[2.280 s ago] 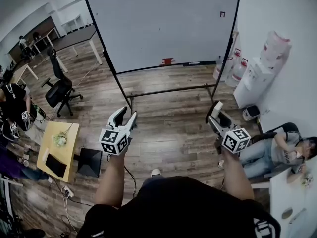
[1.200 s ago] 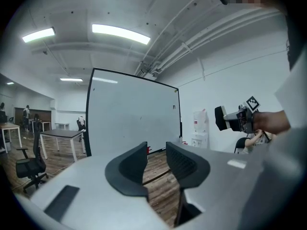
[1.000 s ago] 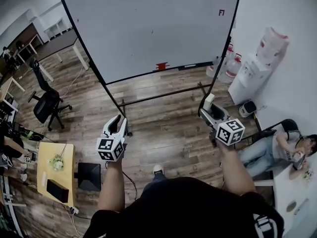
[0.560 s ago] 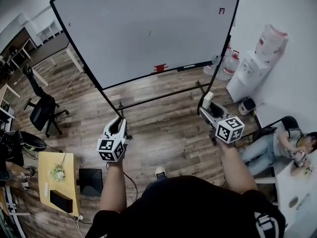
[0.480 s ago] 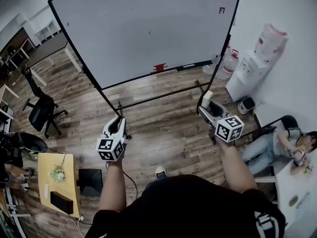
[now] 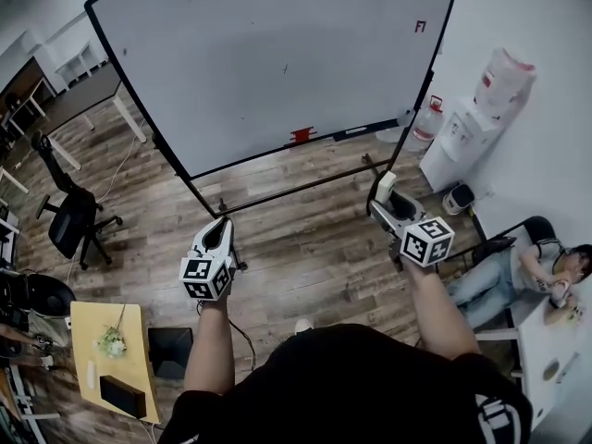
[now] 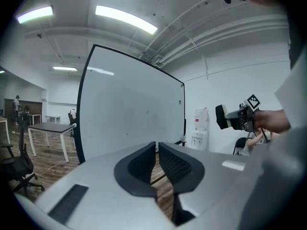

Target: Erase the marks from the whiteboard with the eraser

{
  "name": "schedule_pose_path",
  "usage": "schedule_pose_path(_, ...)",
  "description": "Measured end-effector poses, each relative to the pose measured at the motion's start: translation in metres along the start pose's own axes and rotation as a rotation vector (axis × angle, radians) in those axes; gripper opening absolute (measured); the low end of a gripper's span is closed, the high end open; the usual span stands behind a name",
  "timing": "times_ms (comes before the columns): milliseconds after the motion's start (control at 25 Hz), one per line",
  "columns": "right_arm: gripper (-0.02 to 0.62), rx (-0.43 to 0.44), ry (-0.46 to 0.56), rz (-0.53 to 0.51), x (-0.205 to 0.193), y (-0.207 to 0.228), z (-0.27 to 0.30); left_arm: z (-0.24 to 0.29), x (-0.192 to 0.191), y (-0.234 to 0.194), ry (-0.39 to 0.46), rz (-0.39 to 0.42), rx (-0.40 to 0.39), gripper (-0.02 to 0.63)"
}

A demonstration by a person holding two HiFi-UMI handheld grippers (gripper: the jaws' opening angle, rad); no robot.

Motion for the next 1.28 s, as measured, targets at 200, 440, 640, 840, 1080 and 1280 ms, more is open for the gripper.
schedule_pose_path(200,0.233,-0.008,-0.001,-0.008,-0.001,-0.008,0.019,0.001,0.001,-0.030,0.001,0.008,0.011,0.015)
schedule_pose_path(440,0.233,-0.020,0.001,-0.020,0.002,-0.013,0.045,0.004,0.006,-0.062,0.008,0.004,0.019,0.014)
schedule_pose_path(640,0.233,-0.018,-0.005,-0.019,-0.002,-0.013,0.062,0.010,0.006,-0.077,0.003,0.013,0.017,0.014)
schedule_pose_path(840,0.233,-0.023,0.000,-0.022,-0.002,-0.015,0.071,0.013,0.015,-0.087,0.019,0.023,0.016,0.014)
schedule_pose_path(1080,0.233,-0.035,0.029,-0.017,0.003,-0.005,0.082,0.018,0.015,-0.090,0.011,0.027,0.019,0.014)
schedule_pose_path(1280,0.233,-0.027,0.051,-0.010,0.006,0.009,0.098,0.034,0.014,-0.092,-0.010,0.035,0.024,0.014)
Point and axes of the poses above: the fingertips, and each gripper's own axes: z forward along the fingers, y to its right, x out of its top, the point moved 7 cm from there along -z, backward along the fingers, and after that the axes turned 13 degrees about y, right-handed, at the moved point
